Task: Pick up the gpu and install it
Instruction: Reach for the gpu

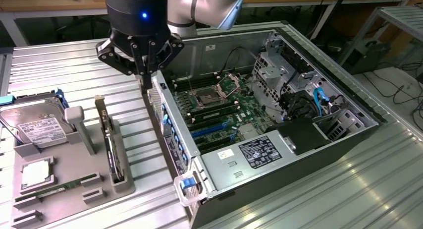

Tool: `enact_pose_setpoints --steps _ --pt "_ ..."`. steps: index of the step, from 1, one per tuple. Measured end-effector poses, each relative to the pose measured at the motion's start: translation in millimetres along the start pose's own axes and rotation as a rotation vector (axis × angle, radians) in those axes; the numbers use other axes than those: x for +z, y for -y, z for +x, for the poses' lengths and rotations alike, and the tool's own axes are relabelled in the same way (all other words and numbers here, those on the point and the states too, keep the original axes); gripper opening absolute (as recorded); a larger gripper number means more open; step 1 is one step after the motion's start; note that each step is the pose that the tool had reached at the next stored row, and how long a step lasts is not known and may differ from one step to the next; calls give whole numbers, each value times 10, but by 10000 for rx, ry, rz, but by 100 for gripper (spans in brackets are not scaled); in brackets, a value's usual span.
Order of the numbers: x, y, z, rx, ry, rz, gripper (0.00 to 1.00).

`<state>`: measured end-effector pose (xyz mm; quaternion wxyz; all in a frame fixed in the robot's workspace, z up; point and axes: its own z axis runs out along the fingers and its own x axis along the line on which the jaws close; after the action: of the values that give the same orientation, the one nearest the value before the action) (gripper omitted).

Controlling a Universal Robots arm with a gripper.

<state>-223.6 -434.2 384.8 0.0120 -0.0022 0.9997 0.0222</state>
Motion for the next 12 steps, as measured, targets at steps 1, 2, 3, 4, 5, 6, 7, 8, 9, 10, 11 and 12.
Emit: enact_pose_setpoints --steps 1,2,3,4,5,6,7,8,9,10,11,12 --pt "0 3 14 -36 -1 -1 11" --pt "1 8 32 -90 -3 -3 11" --pt "1 11 44 -126 -5 -3 11" --pt "1 14 58 -158 -7 -4 11" --pt "1 16 73 -188 -8 -5 11" --pt "1 19 89 -209 -9 -5 11" --pt "1 21 109 -227 -9 -6 11" --pt "1 24 131 -244 -11 -6 11" --pt "1 28 152 -258 -12 -6 11" --pt "2 31 174 -272 -12 -7 11" --pt "2 32 195 -281 -13 -7 11" --pt "2 35 226 -285 -13 -7 11"
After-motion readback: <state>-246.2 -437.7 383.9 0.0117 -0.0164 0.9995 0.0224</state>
